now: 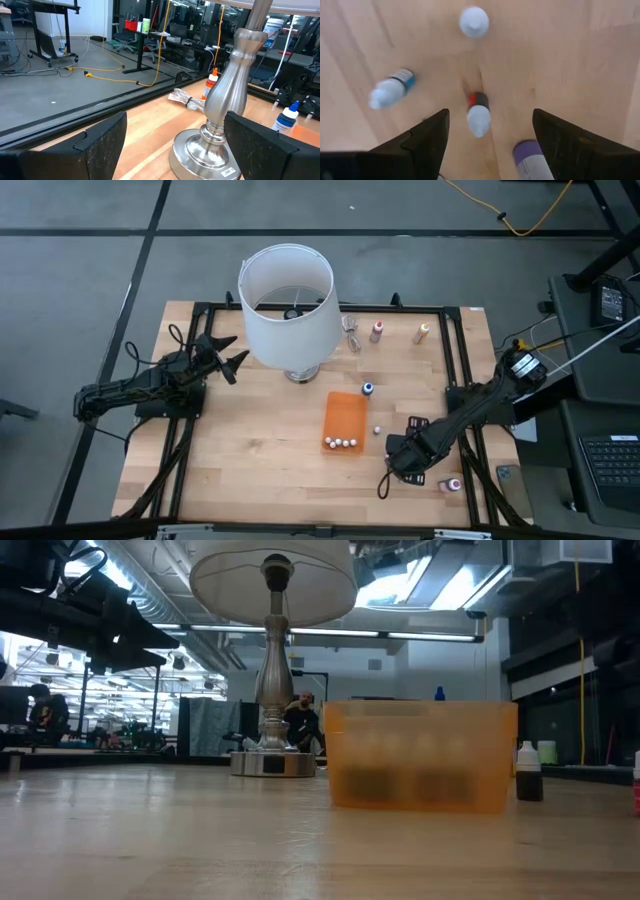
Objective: Pick & Place food coloring
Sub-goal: Put the small red food coloring bottle into the orange bin
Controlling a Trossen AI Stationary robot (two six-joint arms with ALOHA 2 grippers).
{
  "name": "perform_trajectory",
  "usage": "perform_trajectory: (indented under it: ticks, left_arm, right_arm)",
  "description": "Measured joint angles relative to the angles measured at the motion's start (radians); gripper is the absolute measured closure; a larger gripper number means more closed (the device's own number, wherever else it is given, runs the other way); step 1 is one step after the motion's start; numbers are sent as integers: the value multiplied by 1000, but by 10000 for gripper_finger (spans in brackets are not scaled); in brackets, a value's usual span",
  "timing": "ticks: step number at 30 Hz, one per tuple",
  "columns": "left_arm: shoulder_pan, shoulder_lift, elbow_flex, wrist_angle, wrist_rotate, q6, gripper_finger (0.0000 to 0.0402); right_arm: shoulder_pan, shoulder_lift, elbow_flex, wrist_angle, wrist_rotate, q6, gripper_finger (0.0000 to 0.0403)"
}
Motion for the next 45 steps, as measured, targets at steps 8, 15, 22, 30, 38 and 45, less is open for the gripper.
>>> perform_trajectory:
  ticks: [8,15,22,30,38,45]
  left_arm:
    - [0,0,0,0,0,0,79]
    - [0,0,0,0,0,0,79]
    - [0,0,0,0,0,0,80]
    - [0,0,0,0,0,0,79]
    - [0,0,0,0,0,0,79]
    - [0,0,0,0,0,0,79]
  right_arm:
    - [5,8,-50,47,-45,1,117]
    - [4,8,-66,57,-46,-8,121]
    - [4,8,-66,83,-46,-27,174]
    - [4,8,-66,85,-53,-28,260]
    - [4,8,-66,86,-64,-29,318]
    - [4,7,-59,74,-90,-31,342]
